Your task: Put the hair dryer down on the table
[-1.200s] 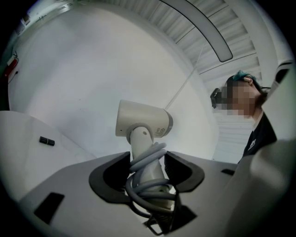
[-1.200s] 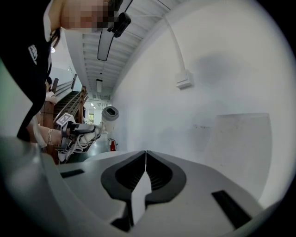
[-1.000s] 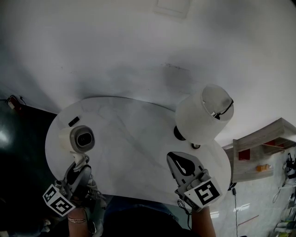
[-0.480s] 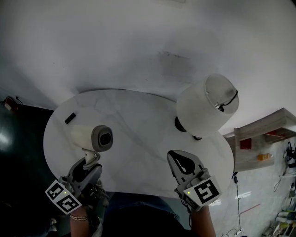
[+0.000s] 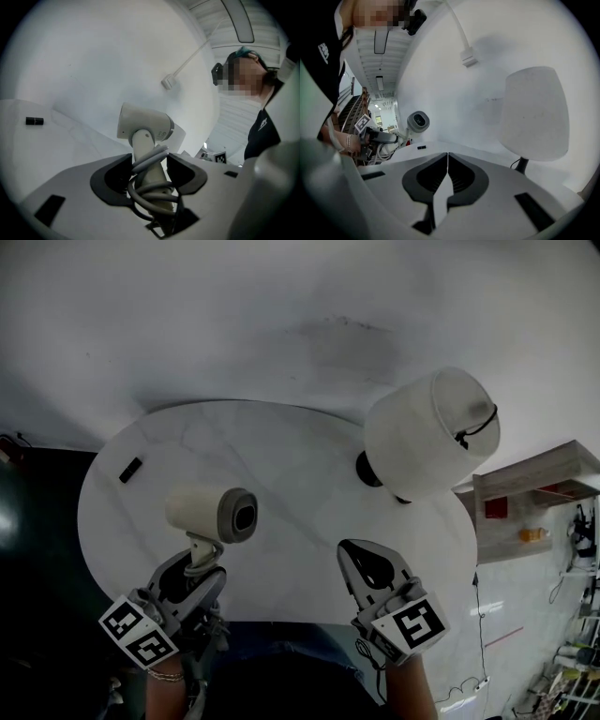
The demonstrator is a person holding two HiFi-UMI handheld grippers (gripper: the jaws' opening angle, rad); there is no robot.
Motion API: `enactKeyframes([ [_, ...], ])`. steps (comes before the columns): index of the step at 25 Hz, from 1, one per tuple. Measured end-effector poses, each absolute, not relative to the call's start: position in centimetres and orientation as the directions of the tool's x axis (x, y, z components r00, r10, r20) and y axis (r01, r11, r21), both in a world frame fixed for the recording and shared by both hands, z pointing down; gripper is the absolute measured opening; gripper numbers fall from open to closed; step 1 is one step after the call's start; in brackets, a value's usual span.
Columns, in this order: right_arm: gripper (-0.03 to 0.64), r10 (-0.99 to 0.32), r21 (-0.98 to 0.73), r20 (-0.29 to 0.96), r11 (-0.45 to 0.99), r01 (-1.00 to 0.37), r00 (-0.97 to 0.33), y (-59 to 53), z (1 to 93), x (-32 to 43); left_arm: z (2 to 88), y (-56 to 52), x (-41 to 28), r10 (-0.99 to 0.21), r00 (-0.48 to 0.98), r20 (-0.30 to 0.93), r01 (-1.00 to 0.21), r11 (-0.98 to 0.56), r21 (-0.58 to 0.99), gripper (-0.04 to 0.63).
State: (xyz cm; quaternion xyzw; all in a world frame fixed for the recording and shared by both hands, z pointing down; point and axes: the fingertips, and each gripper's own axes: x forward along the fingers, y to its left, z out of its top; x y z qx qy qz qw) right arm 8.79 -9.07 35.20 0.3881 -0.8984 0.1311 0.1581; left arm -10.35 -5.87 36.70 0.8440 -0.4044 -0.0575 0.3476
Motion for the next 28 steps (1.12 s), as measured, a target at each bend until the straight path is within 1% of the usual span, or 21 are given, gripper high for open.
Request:
enactKeyframes([
  [6, 0.02, -0.644, -0.133, 0.42, 0.653, -0.745, -0.64, -8.6, 36.5, 7.8, 40.7, -5.8, -10.0, -0.685, 0.68, 0.26, -0.641, -0.385, 0.663, 0.242],
  [21, 0.02, -0.612, -0.171, 0.486, 0.634, -0.755, -0.624, -8.1, 40.2, 7.2, 45.3, -6.2, -9.6, -0.655, 0.676, 0.337, -0.669, -0.355, 0.653, 0.242],
  [28, 0.02, -0.6, -0.182, 0.514, 0.623, -0.761, -0.613, -8.0, 41.5, 7.4, 47.7, -6.6, -9.8, -0.646, 0.657, 0.39, -0.689, -0.302, 0.659, 0.242],
])
